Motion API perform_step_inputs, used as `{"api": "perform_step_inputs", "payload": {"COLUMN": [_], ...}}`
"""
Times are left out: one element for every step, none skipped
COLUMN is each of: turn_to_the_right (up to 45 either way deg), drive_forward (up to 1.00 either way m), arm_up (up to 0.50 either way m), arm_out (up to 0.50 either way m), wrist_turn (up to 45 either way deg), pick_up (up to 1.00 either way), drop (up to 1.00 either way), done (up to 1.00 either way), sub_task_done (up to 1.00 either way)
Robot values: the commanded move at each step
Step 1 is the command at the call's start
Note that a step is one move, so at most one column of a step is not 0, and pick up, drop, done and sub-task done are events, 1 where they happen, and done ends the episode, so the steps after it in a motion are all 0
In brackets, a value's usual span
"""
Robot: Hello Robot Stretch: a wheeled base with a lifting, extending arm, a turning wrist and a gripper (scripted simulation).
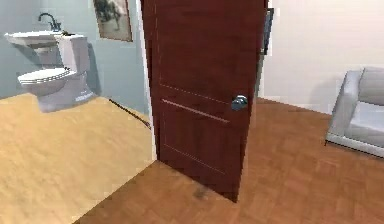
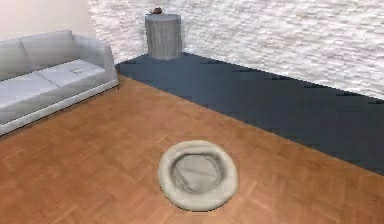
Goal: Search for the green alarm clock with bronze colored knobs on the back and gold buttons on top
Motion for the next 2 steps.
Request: {"api": "perform_step_inputs", "payload": {"turn_to_the_right": [-21.0,0.0], "drive_forward": [0.00,0.35], "arm_up": [0.00,0.00], "arm_out": [0.00,0.00], "wrist_turn": [0.0,0.0], "pick_up": [0.00,0.00], "drop": [0.00,0.00], "done": [0.00,0.00], "sub_task_done": [0.00,0.00]}}
